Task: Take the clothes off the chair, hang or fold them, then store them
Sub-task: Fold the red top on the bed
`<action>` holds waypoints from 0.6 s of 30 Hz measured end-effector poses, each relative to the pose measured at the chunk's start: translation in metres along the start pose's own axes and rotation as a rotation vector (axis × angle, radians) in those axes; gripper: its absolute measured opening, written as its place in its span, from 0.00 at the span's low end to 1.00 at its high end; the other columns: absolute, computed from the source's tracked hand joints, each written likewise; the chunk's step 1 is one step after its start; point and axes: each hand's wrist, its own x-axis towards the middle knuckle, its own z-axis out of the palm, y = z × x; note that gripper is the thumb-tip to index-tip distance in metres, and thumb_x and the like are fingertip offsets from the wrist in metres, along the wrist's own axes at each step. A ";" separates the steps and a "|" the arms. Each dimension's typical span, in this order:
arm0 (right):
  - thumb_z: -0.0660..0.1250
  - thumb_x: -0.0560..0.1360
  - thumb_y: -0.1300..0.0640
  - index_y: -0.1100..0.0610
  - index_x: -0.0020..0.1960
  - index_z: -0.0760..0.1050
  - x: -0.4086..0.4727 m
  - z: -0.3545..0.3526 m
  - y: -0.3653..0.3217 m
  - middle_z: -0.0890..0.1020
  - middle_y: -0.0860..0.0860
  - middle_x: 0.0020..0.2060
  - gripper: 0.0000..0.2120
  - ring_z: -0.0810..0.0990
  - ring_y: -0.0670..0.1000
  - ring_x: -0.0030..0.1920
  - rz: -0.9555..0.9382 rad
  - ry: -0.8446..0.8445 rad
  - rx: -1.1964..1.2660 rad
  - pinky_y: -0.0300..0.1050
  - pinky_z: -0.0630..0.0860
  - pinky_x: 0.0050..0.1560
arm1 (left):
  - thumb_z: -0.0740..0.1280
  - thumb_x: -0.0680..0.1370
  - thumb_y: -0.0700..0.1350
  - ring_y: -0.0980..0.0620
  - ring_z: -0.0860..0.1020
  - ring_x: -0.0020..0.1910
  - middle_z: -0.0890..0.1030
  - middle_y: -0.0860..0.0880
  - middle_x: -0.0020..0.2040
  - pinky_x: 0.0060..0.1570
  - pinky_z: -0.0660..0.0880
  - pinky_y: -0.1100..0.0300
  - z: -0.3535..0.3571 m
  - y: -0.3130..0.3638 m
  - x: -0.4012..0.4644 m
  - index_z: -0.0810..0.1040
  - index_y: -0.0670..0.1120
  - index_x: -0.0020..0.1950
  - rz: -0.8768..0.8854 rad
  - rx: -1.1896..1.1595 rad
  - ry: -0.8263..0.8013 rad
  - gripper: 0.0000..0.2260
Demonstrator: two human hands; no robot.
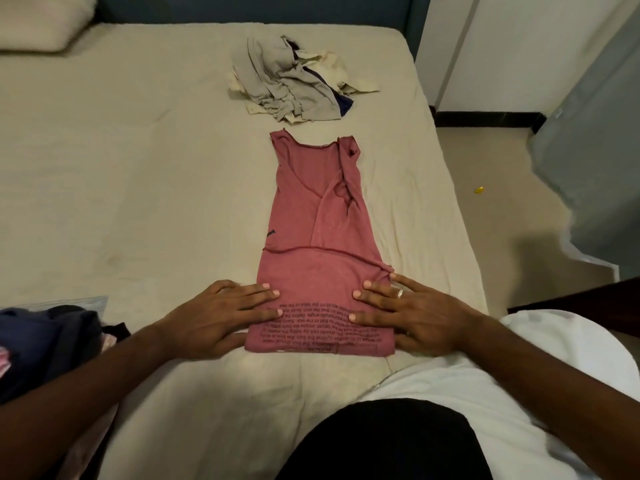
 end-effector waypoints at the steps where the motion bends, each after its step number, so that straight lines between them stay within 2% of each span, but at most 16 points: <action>1: 0.51 0.85 0.41 0.36 0.81 0.43 0.001 0.000 0.000 0.48 0.46 0.83 0.28 0.46 0.52 0.82 0.024 -0.036 0.029 0.64 0.49 0.80 | 0.55 0.84 0.59 0.55 0.59 0.80 0.60 0.54 0.81 0.67 0.64 0.51 0.000 0.002 0.000 0.59 0.60 0.81 -0.005 0.003 -0.005 0.24; 3: 0.47 0.85 0.43 0.31 0.80 0.41 0.002 -0.001 -0.001 0.42 0.42 0.82 0.27 0.38 0.48 0.82 0.081 -0.117 0.132 0.61 0.39 0.80 | 0.55 0.82 0.66 0.53 0.57 0.81 0.58 0.52 0.82 0.70 0.61 0.49 0.001 0.009 0.000 0.56 0.62 0.81 -0.020 0.013 -0.039 0.28; 5: 0.40 0.82 0.35 0.28 0.78 0.44 0.002 -0.005 -0.004 0.40 0.38 0.81 0.24 0.34 0.42 0.80 0.147 -0.151 0.292 0.58 0.33 0.79 | 0.55 0.77 0.74 0.50 0.52 0.82 0.53 0.50 0.83 0.75 0.53 0.47 0.006 0.018 -0.003 0.55 0.62 0.82 -0.065 0.001 -0.091 0.35; 6: 0.37 0.79 0.30 0.27 0.77 0.47 0.002 -0.006 -0.005 0.41 0.36 0.81 0.26 0.34 0.40 0.79 0.178 -0.147 0.388 0.56 0.31 0.78 | 0.56 0.76 0.75 0.50 0.51 0.82 0.52 0.50 0.84 0.76 0.49 0.47 0.010 0.022 -0.004 0.54 0.62 0.82 -0.085 -0.010 -0.097 0.36; 7: 0.36 0.76 0.27 0.27 0.76 0.50 0.002 -0.008 -0.007 0.43 0.35 0.80 0.29 0.35 0.38 0.79 0.197 -0.129 0.479 0.54 0.30 0.78 | 0.56 0.77 0.74 0.50 0.51 0.82 0.52 0.51 0.84 0.77 0.49 0.47 0.011 0.025 -0.004 0.55 0.63 0.81 -0.097 -0.009 -0.078 0.35; 9: 0.40 0.76 0.26 0.29 0.75 0.53 0.002 -0.010 -0.008 0.48 0.33 0.79 0.28 0.39 0.34 0.78 0.231 -0.101 0.646 0.52 0.31 0.78 | 0.56 0.82 0.68 0.52 0.56 0.81 0.56 0.54 0.83 0.75 0.54 0.48 0.015 0.024 -0.002 0.56 0.65 0.80 -0.098 0.017 0.019 0.27; 10: 0.45 0.79 0.29 0.31 0.76 0.54 0.002 -0.011 -0.007 0.52 0.32 0.79 0.26 0.43 0.33 0.78 0.261 -0.086 0.729 0.53 0.32 0.79 | 0.55 0.83 0.64 0.53 0.60 0.80 0.59 0.56 0.82 0.73 0.58 0.49 0.015 0.022 0.001 0.58 0.66 0.79 -0.109 -0.001 0.066 0.24; 12: 0.55 0.84 0.41 0.35 0.76 0.62 0.001 -0.012 -0.004 0.61 0.35 0.77 0.20 0.54 0.35 0.78 0.348 -0.007 0.925 0.55 0.41 0.81 | 0.58 0.84 0.59 0.55 0.68 0.75 0.66 0.58 0.79 0.69 0.67 0.49 0.012 0.015 0.007 0.63 0.65 0.78 -0.160 -0.193 0.162 0.21; 14: 0.60 0.82 0.45 0.41 0.71 0.75 -0.001 -0.015 -0.001 0.75 0.43 0.72 0.18 0.71 0.44 0.73 0.443 0.133 1.128 0.57 0.59 0.79 | 0.62 0.83 0.58 0.54 0.74 0.71 0.71 0.57 0.76 0.67 0.74 0.47 0.002 0.012 0.014 0.66 0.59 0.78 -0.263 -0.517 0.248 0.23; 15: 0.63 0.80 0.43 0.45 0.67 0.80 -0.002 -0.018 0.000 0.80 0.46 0.67 0.18 0.76 0.48 0.69 0.469 0.202 1.219 0.57 0.65 0.76 | 0.63 0.82 0.61 0.54 0.74 0.71 0.73 0.57 0.75 0.70 0.72 0.48 -0.009 0.013 0.020 0.68 0.57 0.78 -0.333 -0.677 0.269 0.24; 17: 0.67 0.76 0.40 0.45 0.64 0.81 -0.002 -0.026 0.001 0.81 0.45 0.66 0.20 0.76 0.47 0.69 0.486 0.331 1.339 0.51 0.65 0.77 | 0.62 0.81 0.64 0.57 0.71 0.73 0.76 0.58 0.71 0.73 0.68 0.58 -0.034 0.018 0.034 0.74 0.53 0.73 -0.431 -0.941 0.269 0.24; 18: 0.67 0.76 0.40 0.44 0.63 0.81 -0.001 -0.029 0.002 0.81 0.44 0.65 0.18 0.76 0.46 0.69 0.479 0.388 1.361 0.47 0.62 0.77 | 0.60 0.82 0.61 0.57 0.72 0.72 0.78 0.57 0.69 0.70 0.68 0.63 -0.046 0.021 0.040 0.77 0.51 0.70 -0.451 -1.056 0.253 0.21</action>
